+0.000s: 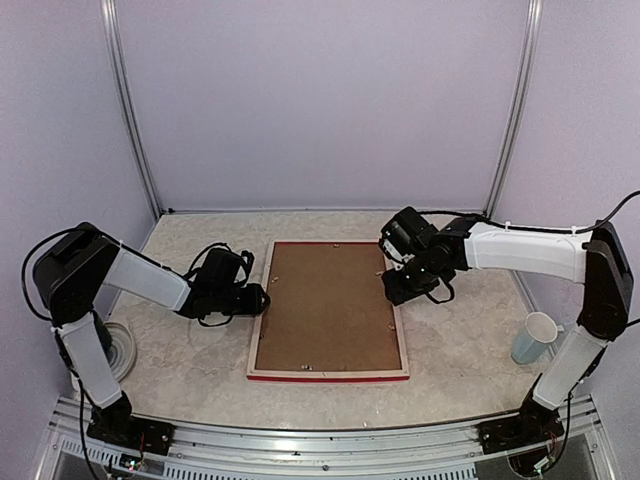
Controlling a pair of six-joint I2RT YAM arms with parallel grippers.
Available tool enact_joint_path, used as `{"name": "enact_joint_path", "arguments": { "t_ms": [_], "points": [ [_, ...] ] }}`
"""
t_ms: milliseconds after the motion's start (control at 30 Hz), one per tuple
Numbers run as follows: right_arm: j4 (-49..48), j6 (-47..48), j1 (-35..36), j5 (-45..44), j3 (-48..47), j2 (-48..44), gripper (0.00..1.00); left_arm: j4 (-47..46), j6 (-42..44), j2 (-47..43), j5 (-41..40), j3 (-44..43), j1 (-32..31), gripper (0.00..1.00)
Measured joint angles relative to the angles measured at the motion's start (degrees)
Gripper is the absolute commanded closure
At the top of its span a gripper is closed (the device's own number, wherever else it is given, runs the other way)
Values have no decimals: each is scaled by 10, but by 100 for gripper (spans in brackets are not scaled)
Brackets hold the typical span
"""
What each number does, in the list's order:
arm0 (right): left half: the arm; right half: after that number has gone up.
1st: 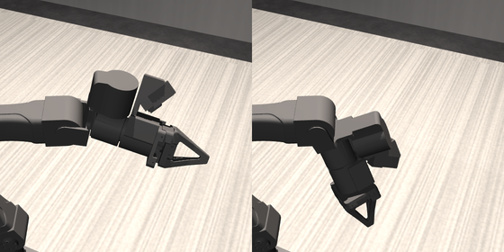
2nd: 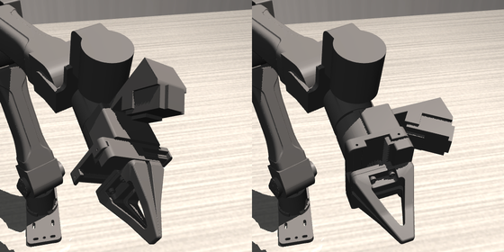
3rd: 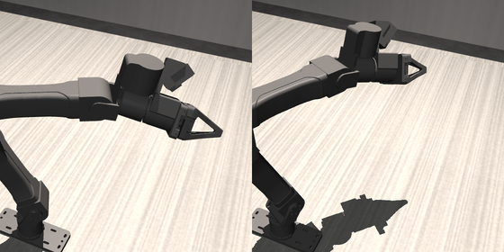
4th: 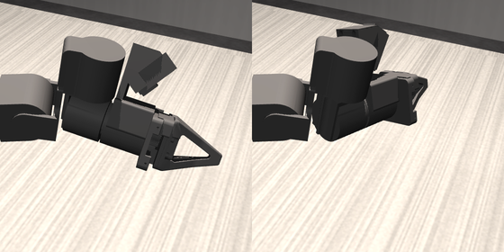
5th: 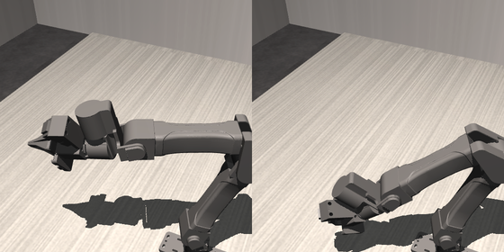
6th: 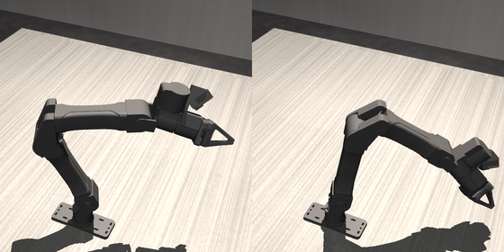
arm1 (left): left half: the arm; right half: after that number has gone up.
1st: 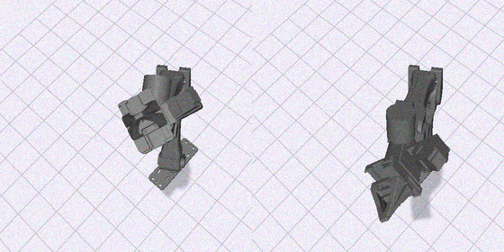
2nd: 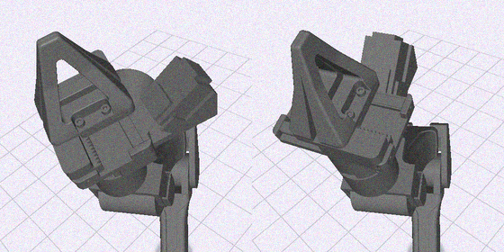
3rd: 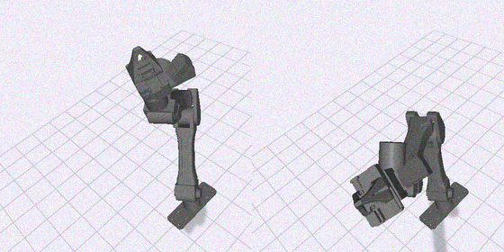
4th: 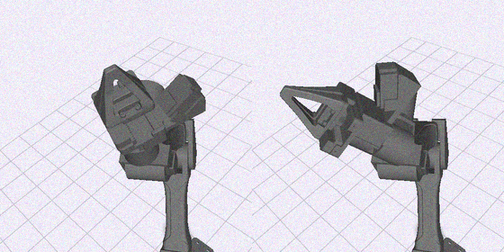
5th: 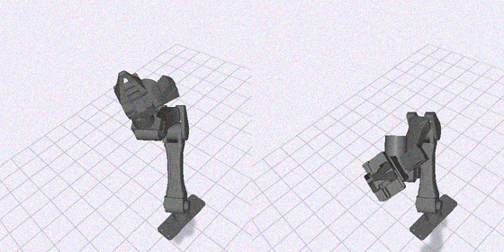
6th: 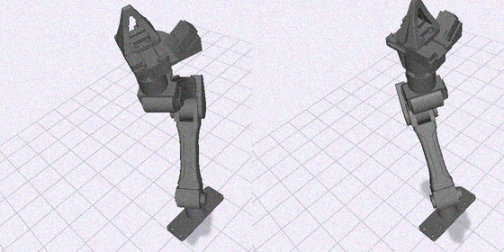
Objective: Put the photo into the frame
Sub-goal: Press the fastener onto the backboard.
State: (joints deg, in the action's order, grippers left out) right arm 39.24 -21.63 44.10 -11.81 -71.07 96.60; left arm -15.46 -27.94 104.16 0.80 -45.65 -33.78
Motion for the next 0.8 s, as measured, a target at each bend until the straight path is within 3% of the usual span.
{"name": "enact_joint_path", "arguments": {
  "t_ms": [333,800],
  "points": [
    [-75,-21,-55,18,89,-17,45,-6,-2,-36,3,38,0,47],
    [-141,-33,-60,45,101,12,46,-22,-3,-56,5,52,5,23]
  ]
}}
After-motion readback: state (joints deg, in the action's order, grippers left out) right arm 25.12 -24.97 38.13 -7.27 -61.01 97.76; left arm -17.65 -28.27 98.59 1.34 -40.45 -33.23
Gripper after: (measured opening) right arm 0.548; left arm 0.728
